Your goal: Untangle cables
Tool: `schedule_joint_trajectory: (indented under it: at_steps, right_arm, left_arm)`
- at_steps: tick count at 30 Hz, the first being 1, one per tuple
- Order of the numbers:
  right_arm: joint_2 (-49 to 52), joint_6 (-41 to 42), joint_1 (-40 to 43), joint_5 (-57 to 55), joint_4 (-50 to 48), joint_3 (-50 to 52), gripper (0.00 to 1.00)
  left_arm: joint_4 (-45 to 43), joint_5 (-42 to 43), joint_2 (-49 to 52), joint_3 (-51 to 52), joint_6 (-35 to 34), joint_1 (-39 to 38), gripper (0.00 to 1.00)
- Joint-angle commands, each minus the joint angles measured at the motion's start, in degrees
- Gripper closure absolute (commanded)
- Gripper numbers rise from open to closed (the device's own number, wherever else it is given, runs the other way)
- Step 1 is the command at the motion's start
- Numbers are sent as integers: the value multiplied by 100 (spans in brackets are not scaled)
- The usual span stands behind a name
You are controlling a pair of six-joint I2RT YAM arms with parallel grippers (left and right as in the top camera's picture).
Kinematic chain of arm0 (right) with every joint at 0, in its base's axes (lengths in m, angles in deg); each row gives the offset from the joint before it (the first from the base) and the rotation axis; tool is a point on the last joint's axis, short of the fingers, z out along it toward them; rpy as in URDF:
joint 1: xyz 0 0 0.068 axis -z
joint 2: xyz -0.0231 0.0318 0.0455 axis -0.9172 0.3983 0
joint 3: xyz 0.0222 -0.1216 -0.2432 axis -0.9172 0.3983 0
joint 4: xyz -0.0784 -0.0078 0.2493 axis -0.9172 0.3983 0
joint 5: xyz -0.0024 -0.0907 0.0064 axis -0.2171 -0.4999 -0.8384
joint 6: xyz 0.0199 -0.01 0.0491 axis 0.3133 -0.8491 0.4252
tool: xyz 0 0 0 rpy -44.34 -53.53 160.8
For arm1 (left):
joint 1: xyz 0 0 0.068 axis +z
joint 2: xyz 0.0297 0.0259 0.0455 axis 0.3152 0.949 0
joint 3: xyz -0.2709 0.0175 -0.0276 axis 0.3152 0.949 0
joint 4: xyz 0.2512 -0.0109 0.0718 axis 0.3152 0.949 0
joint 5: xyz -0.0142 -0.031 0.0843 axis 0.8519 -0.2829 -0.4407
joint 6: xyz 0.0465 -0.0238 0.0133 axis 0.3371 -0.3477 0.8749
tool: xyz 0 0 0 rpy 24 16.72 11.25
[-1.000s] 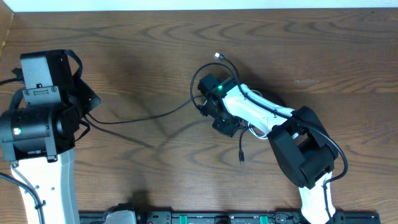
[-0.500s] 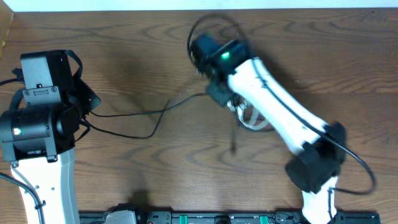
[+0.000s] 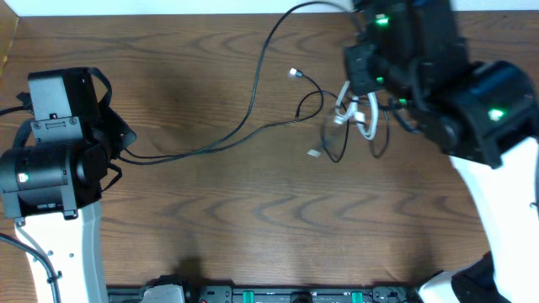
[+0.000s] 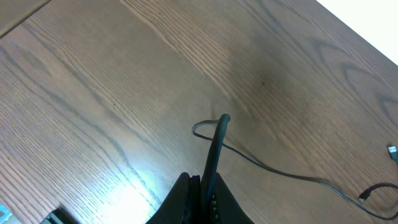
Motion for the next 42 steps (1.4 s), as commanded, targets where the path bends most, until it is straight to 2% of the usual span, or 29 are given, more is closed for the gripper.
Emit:
schedule_joint_trajectory:
  at_steps: [1, 2, 6, 7, 17, 19, 21, 23, 25, 26, 28, 32, 33, 34, 36, 38, 40, 41, 42]
  right_arm:
    - [-48, -125, 146, 553, 7, -26, 99]
    - [-55, 168, 205, 577, 17, -26, 99]
    - [-28, 2321, 586, 769, 188, -15, 98]
    - [-11, 2542, 682, 1019, 197, -15, 99]
    - [70, 2214, 1364, 4124, -350, -15, 99]
    - [70, 2127, 1471, 3648, -380, -15, 99]
    - [70, 2131, 1491, 2142, -177, -15, 99]
    - [122, 2420, 1453, -109, 352, -13, 99]
    - [199, 2774, 1443, -1080, 896, -13, 99]
    - [223, 2796, 1443, -876, 1036, -13, 99]
    - [245, 2398, 1449, 514, 1038, -13, 99]
    - [245, 170, 1449, 5558, 122, -15, 99]
    - [245, -299, 1445, 6492, -153, -15, 99]
    - [245, -481, 1445, 6894, -415, -15, 99]
    - [245, -188, 1445, 6238, -647, -15, 99]
    - [247, 754, 1440, 3945, -404, -13, 98]
    - [280, 1921, 1373, 1182, 151, 70, 98]
    - [293, 2334, 1340, 479, 385, 140, 99]
    - [315, 2452, 1320, 273, 525, 225, 99]
  left_arm:
    - [20, -13, 11, -59, -76, 24, 92]
    - [20, -13, 11, -59, -76, 24, 92]
    - [20, -11, 11, -59, -76, 24, 92]
    - [22, -11, 11, -59, -76, 24, 92]
    - [28, -11, 11, -59, -76, 24, 92]
    - [44, -11, 11, -59, -76, 24, 92]
    - [59, -11, 11, -59, -76, 24, 92]
    - [85, -11, 11, -59, -76, 24, 92]
    - [94, -11, 11, -59, -79, 24, 92]
    - [85, -11, 11, -59, -79, 24, 92]
    - [39, -11, 11, -59, -83, 24, 92]
    - [2, -11, 11, -59, -79, 24, 92]
    - [17, -11, 11, -59, -79, 24, 92]
    - [26, -11, 11, -59, -76, 24, 92]
    - [68, -11, 11, -59, -76, 24, 92]
    - [85, -11, 11, -59, -79, 24, 92]
    - [81, -11, 11, -59, -81, 24, 92]
    - [72, -11, 11, -59, -81, 24, 92]
    - [68, -11, 11, -59, -81, 24, 92]
